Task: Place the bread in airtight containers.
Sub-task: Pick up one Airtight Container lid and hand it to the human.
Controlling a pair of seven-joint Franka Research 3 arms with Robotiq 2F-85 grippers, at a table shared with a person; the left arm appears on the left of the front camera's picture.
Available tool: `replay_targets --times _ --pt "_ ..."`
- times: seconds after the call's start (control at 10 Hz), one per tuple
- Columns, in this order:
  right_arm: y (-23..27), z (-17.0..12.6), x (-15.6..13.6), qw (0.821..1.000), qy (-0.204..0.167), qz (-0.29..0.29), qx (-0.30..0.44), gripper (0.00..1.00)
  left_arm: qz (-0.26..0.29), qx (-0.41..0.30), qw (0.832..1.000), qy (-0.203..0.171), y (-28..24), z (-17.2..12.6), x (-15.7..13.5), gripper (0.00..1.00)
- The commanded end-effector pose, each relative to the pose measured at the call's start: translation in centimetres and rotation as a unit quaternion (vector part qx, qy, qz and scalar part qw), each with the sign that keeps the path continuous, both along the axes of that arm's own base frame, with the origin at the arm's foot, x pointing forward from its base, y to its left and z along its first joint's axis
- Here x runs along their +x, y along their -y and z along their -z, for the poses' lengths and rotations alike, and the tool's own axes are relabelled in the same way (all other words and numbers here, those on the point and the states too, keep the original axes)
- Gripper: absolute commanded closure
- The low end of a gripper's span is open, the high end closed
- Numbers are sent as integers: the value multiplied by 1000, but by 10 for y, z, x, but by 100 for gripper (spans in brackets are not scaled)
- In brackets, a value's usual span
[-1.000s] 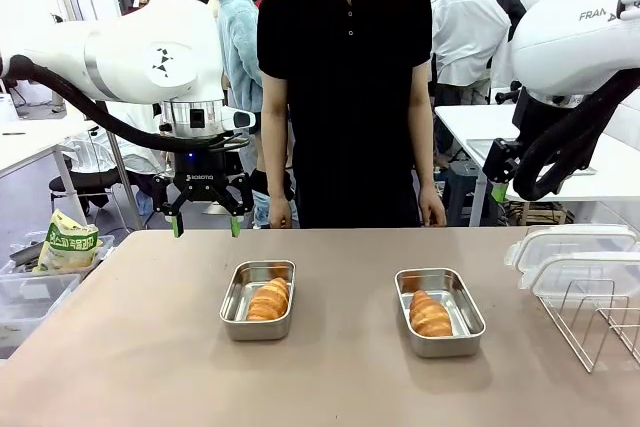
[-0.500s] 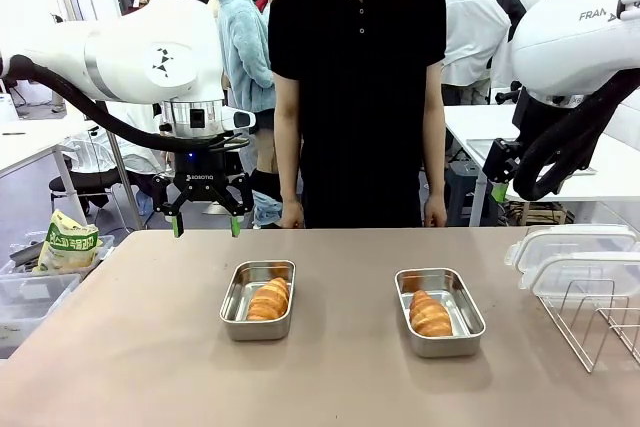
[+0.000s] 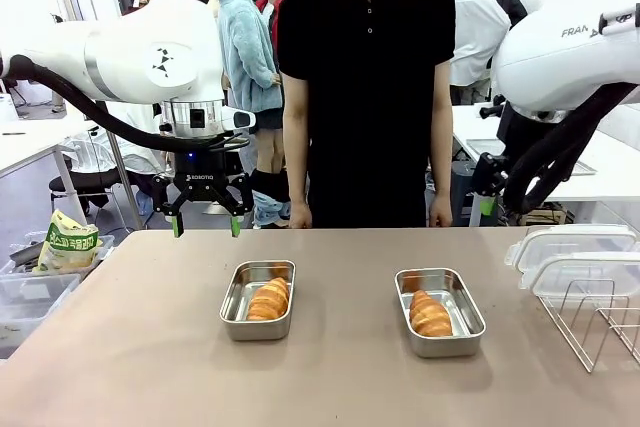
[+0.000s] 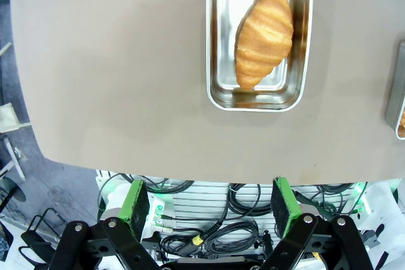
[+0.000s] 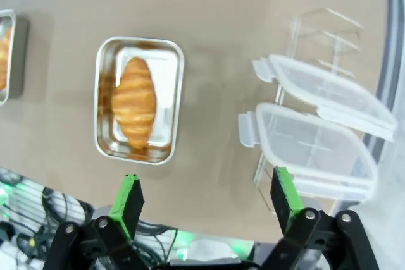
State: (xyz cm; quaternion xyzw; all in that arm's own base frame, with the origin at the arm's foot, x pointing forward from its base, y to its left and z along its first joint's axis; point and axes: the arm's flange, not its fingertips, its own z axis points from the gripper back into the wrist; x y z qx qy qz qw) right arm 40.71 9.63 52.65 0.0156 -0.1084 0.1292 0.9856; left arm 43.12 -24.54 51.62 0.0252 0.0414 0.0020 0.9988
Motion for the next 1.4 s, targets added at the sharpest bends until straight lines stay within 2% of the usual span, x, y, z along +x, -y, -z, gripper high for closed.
replay_targets --times 0.0,0.1,0.2,0.3,0.4,0.6,0.7,0.8,0.9,1.1,1.2,1.3 --pt "23 2 5 993 0 -111 30 0 -1 1 1000 -2 -2 -2 -1 0" --pt "37 -1 5 981 -4 -194 29 0 -1 1 1000 -2 -2 -2 -1 0" --pt "48 -3 5 960 -8 -277 26 0 -1 1 1000 -2 -2 -2 -1 0" --pt "59 -2 7 935 -30 -350 42 0 -1 1 1000 -2 -2 -2 -1 0" --pt "69 0 11 916 -47 -395 39 0 -1 1 1000 -2 -2 -2 -1 0" --pt "89 0 12 863 -51 -503 -11 0 -1 1 1000 -2 -2 -2 -1 0" --pt "95 -3 11 845 -47 -532 -12 0 -1 1 1000 -2 -2 -2 -1 0" --pt "101 -5 11 836 -43 -546 -22 0 -1 1 1000 -2 -2 -2 -1 0" --pt "109 -5 7 811 -42 -581 -54 0 -1 1 1000 -2 -2 -2 -1 0" --pt "128 -3 -1 773 -19 -632 -53 0 -1 1 1000 -2 -2 -2 -1 0" --pt "132 2 -1 765 -22 -642 -42 0 -1 1 1000 -2 -2 -2 -1 0" --pt "130 6 2 769 -24 -639 -27 0 -1 1 1000 -2 -2 -2 -1 0"
